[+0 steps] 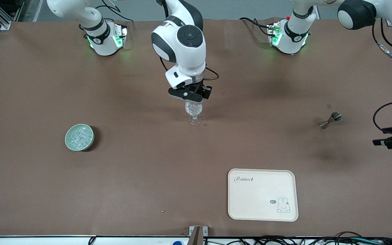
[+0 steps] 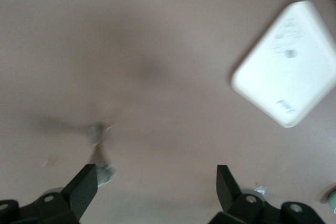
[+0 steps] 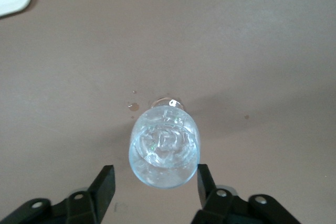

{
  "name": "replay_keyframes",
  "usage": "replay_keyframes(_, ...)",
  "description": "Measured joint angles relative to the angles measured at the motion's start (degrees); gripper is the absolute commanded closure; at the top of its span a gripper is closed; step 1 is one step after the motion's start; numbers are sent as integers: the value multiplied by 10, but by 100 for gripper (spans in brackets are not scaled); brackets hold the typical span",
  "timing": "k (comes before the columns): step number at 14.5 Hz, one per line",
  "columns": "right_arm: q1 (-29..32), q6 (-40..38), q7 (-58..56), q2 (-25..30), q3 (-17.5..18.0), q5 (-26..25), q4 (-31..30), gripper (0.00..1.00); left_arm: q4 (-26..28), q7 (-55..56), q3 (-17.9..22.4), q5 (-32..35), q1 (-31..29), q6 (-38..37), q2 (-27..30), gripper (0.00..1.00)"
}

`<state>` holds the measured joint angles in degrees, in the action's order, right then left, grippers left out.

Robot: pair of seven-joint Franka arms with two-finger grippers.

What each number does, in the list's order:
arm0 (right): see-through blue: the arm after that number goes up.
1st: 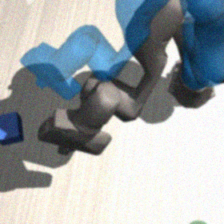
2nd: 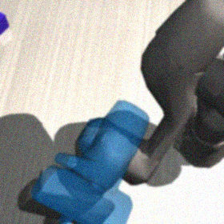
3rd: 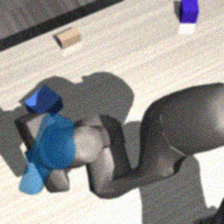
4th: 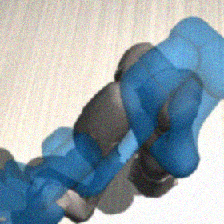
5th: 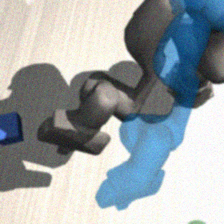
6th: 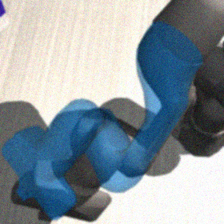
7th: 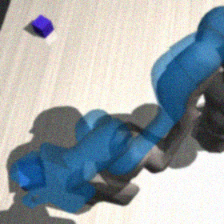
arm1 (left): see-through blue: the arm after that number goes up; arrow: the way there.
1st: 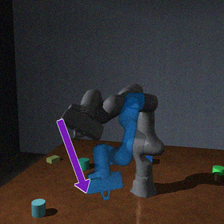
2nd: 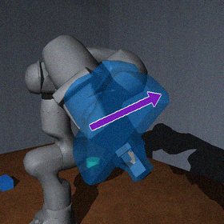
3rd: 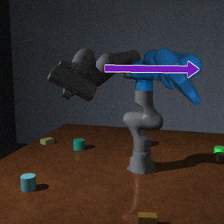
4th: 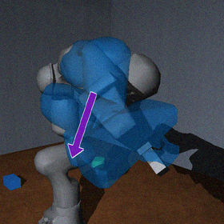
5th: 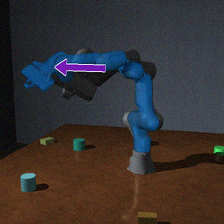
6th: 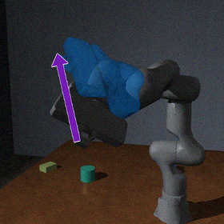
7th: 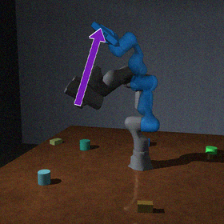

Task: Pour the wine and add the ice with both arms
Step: 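Raise the right gripper away while the left gripper releases the jigger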

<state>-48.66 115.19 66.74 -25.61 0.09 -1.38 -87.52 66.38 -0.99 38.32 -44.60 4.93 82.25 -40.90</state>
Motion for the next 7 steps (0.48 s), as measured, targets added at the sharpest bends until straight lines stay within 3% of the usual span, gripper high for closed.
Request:
replay_keyframes(2,1,-1,0,0,-1,0,8,4,-10,2,-32,10,2,30,16,0)
replay_keyframes(4,7,-3,0,0,-1,0,15,0,-12,0,-53,45,-1,49,37,0)
replay_keyframes(7,26,-32,-12,19,-4,-21,29,0,-12,-3,-155,206,-16,85,95,0)
